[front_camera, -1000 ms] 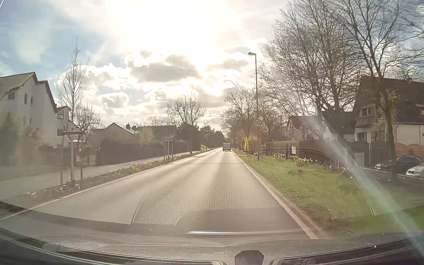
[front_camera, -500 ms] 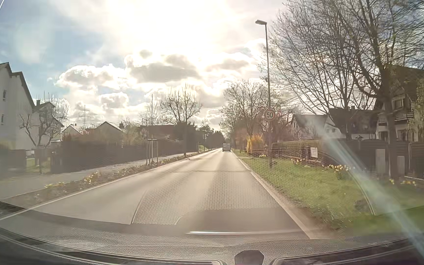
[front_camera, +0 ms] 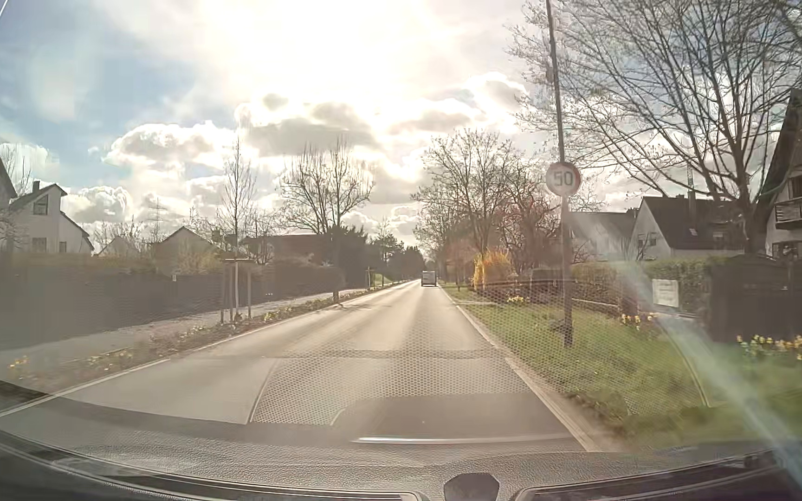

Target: Follow the waypoints while adhering to traffic rules and regulations

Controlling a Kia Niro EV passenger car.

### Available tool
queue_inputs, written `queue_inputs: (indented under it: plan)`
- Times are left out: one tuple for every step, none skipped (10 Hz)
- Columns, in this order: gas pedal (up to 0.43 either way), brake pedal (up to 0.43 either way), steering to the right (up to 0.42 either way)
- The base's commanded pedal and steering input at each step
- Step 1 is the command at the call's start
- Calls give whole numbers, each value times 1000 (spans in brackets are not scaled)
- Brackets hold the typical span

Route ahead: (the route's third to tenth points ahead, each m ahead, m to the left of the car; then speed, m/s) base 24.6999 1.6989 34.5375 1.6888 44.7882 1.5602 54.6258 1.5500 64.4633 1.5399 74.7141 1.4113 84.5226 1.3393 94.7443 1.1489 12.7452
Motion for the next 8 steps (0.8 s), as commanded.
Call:
queue_inputs:
  plan:
    - [47,0,-1]
    - [47,0,-1]
    - [47,0,-1]
    - [47,0,-1]
    - [47,0,-1]
    - [47,0,-1]
    - [47,0,-1]
    - [47,0,0]
